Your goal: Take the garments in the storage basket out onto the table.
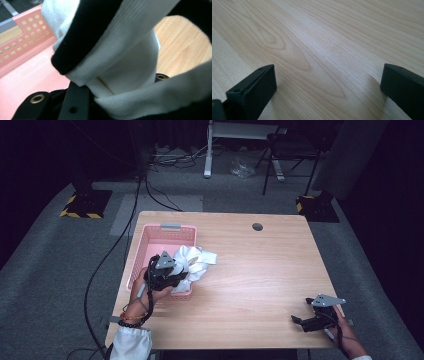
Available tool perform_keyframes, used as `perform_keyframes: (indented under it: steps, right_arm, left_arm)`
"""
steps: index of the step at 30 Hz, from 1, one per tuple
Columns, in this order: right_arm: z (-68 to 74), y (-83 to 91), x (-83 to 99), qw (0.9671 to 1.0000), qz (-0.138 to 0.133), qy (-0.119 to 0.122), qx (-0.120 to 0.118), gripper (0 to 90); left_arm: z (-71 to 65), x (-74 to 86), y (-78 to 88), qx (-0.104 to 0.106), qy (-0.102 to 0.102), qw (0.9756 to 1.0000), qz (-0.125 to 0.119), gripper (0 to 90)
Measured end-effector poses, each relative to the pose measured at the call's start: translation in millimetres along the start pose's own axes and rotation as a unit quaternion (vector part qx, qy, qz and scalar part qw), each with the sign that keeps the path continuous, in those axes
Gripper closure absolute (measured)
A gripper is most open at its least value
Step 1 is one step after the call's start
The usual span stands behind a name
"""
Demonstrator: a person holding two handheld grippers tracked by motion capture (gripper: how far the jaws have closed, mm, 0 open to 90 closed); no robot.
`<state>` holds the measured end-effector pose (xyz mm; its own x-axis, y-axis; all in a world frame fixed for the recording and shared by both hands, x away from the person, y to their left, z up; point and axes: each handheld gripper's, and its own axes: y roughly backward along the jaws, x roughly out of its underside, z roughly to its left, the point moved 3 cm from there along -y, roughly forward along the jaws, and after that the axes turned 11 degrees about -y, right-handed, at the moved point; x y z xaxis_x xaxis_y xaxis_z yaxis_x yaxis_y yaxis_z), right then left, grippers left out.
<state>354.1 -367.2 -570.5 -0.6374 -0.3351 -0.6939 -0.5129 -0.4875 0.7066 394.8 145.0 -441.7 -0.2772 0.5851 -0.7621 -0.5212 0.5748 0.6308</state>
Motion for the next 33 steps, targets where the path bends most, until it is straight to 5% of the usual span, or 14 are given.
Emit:
perform_keyframes:
  steps: [33]
  right_arm:
    - [0.1,0.1,0.1,1.0000,0.000,0.000,0.000,0.6]
  left_arm:
    - [-35.6,-53.1,-25.1,0.043,-0.055,0.9975,-0.016,64.9]
